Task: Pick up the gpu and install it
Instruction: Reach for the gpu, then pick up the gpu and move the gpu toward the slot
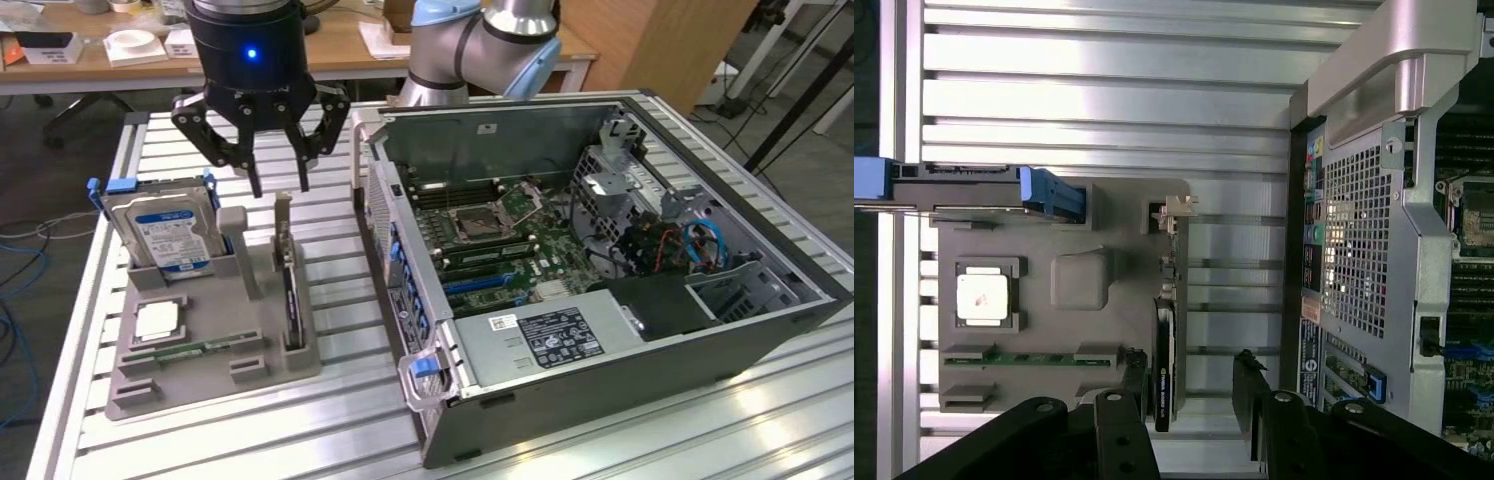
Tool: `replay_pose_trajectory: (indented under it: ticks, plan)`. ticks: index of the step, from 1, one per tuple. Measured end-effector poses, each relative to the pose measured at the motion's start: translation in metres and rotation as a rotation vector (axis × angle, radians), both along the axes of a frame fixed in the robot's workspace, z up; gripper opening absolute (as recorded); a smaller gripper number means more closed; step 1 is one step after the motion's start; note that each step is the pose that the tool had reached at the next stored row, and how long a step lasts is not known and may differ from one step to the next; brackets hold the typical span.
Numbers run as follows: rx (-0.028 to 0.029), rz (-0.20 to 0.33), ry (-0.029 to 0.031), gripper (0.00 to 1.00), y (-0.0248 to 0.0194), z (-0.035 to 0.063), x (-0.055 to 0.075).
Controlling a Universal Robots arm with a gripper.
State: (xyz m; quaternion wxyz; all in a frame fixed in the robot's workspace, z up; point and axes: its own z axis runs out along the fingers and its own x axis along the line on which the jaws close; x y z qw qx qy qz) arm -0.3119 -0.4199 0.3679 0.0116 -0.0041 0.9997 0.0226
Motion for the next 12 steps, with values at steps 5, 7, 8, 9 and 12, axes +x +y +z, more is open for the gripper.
replay_pose_trajectory:
  ticks: [5,7,8,9,12]
  plan:
    - [0.0,0.0,0.0,0.6,0.0,0.0,0.0]
    - [0.0,0.0,0.0,0.6,0.0,0.0,0.0]
    - [0.0,0.0,0.0,0.6,0.0,0.0,0.0]
    - [0.0,0.0,0.0,0.6,0.0,0.0,0.0]
    - [0.0,0.0,0.0,0.6,0.0,0.0,0.0]
